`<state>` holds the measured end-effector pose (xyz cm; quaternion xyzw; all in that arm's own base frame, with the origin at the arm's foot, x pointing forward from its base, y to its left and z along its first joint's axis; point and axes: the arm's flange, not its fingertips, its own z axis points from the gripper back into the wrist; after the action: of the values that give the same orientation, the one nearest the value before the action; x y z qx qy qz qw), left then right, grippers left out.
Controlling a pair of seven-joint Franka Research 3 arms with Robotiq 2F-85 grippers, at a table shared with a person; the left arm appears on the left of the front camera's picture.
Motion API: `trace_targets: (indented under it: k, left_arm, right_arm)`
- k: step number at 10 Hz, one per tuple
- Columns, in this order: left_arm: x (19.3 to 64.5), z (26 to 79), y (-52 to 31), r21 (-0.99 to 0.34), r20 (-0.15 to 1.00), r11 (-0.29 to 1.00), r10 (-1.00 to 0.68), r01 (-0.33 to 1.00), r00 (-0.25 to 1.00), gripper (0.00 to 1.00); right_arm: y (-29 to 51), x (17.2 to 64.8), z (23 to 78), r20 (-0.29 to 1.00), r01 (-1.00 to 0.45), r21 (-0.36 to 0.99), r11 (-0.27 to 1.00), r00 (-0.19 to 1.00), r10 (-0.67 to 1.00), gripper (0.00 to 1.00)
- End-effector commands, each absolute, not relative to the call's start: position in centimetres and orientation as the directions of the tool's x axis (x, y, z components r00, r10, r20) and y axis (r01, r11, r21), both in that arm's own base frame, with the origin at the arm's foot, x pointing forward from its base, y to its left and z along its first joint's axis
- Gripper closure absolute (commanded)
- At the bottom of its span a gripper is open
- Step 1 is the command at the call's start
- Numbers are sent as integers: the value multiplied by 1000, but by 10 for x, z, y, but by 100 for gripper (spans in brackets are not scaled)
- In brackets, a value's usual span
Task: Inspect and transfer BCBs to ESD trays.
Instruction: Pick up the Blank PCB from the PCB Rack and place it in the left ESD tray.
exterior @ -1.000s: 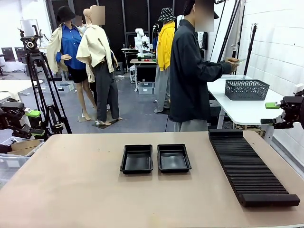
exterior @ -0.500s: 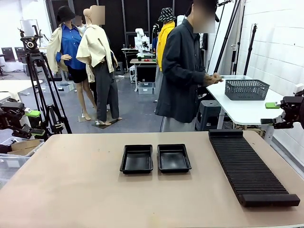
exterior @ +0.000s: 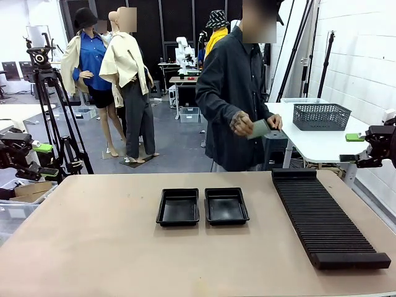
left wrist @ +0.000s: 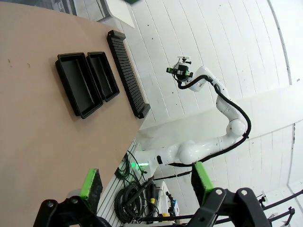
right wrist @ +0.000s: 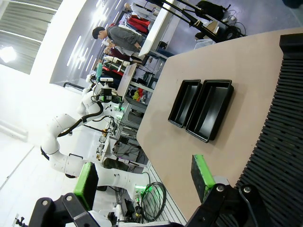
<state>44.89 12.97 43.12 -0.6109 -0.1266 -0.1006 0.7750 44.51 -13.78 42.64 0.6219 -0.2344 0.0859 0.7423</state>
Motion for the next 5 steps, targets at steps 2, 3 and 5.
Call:
trace_targets:
  k: [2, 3, 5]
  left_arm:
    - [449, 431, 131, -920, 322, 239, 8, 311, 947, 0]
    - [449, 431, 131, -920, 322, 239, 8, 311, 947, 0]
    - [449, 431, 131, -920, 322, 239, 8, 311, 947, 0]
  right_arm:
    - [-138, 444, 427, 458, -422, 880, 217, 875, -156, 0]
    - [-138, 444, 427, 458, -422, 880, 217, 875, -156, 0]
    - [-138, 444, 427, 458, -422, 880, 217, 875, -156, 0]
